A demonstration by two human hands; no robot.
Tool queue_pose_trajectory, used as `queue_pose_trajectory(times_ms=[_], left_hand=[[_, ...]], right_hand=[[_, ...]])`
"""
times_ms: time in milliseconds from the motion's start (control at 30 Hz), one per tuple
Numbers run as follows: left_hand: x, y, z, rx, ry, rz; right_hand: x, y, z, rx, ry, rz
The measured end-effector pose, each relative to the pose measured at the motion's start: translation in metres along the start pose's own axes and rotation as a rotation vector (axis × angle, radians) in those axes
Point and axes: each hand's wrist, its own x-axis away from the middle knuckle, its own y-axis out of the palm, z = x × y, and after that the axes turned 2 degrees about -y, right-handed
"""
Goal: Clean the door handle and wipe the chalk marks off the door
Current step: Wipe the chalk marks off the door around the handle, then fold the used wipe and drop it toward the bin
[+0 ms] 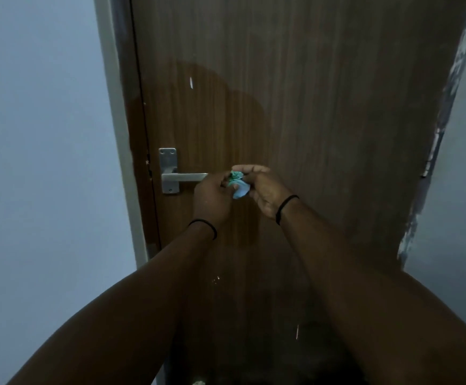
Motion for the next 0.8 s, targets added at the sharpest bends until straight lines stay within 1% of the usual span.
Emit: queue_pose_trajectory(times_ms=[100, 200, 267, 333, 400, 467, 533, 600, 700, 800], left_hand=[[0.003, 0.021, -0.005, 0.089, -0.084, 0.050], [0.004, 0.055, -0.018, 0.207, -0.171, 0.141], [0.004, 0.083, -0.025, 0.308, -0.214, 0.196], [0.001, 0.116, -0.032, 0.350, -0.219, 0.240], [-0.003, 0.143, -0.037, 0.343, -0.180, 0.299], [-0.011, 0.157, -0.034, 0.281, -0.099, 0.339], [-0.024, 0.165, -0.026, 0.274, -0.063, 0.308], [-0.035, 0.168, -0.013, 0.303, -0.090, 0.228], [-0.058, 0.171, 0.019, 0.340, -0.197, 0.109], [-0.071, 0.178, 0.050, 0.373, -0.288, -0.031]], right_hand=[[0.000, -0.025, 0.009, 0.157, -0.020, 0.008], [-0.006, -0.051, 0.032, 0.245, -0.092, -0.067], [-0.016, -0.071, 0.050, 0.241, -0.152, -0.078], [-0.034, -0.091, 0.063, 0.188, -0.163, -0.060], [-0.054, -0.112, 0.067, 0.128, -0.139, -0.086], [-0.071, -0.129, 0.062, 0.043, -0.085, -0.143], [-0.085, -0.143, 0.049, -0.039, -0.011, -0.178], [-0.089, -0.152, 0.034, -0.088, 0.058, -0.169], [-0.089, -0.165, 0.000, -0.107, 0.136, -0.066], [-0.074, -0.185, -0.029, -0.117, 0.172, 0.035]])
